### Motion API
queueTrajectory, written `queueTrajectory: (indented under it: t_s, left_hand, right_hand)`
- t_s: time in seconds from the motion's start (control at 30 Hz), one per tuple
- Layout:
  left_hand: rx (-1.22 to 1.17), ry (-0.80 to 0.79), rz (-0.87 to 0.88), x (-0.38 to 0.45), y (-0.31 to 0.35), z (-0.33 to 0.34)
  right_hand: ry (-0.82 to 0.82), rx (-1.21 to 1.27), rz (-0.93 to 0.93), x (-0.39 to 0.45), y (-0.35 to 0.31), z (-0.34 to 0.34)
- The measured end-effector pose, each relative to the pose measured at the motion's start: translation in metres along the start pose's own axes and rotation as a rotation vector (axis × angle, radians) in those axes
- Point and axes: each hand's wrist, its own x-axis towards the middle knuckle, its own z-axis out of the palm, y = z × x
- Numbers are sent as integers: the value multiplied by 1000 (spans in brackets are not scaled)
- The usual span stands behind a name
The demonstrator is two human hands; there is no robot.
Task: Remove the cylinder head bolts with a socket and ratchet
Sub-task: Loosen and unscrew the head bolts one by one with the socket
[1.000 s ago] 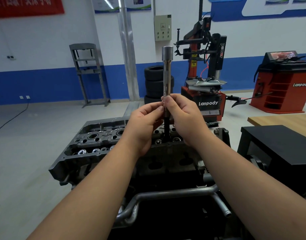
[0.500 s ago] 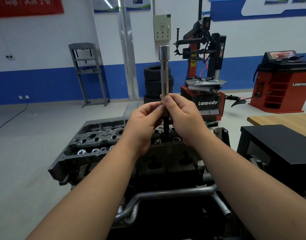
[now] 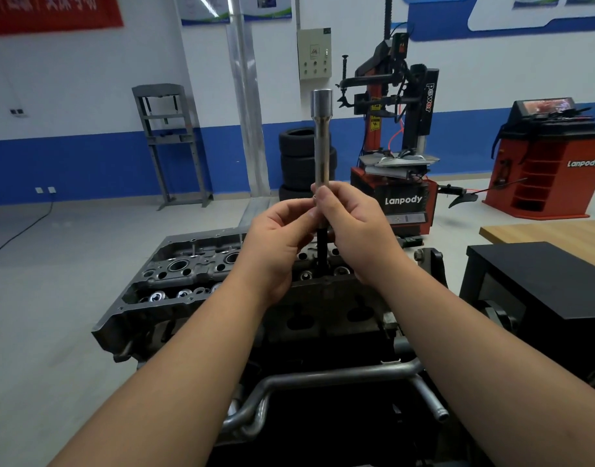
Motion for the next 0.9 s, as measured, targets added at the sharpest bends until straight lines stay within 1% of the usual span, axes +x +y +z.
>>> queueTrajectory:
  t_s: [0.17, 0.37, 0.47, 0.57, 0.63, 0.73, 0.9]
  left_hand:
    - [33, 10, 36, -2, 0, 1]
    - [-26, -3, -39, 2, 1, 0]
    - [0, 30, -34, 2, 0, 0]
    - [19, 58, -9, 1, -1, -1]
    - [13, 53, -4, 0, -1, 0]
    - [-12, 32, -1, 0, -1, 0]
    - [-41, -1, -21, 1, 1, 0]
  right_hand:
    - [7, -32, -15, 0, 1, 0]
    - [0, 3, -14, 0, 0, -1]
    - [-10, 24, -23, 0, 0, 1]
    - [6, -22, -34, 0, 0, 1]
    - [20, -58, -29, 0, 0, 0]
    - [30, -42, -7, 0, 0, 0]
    - [-19, -24, -25, -1, -4, 0]
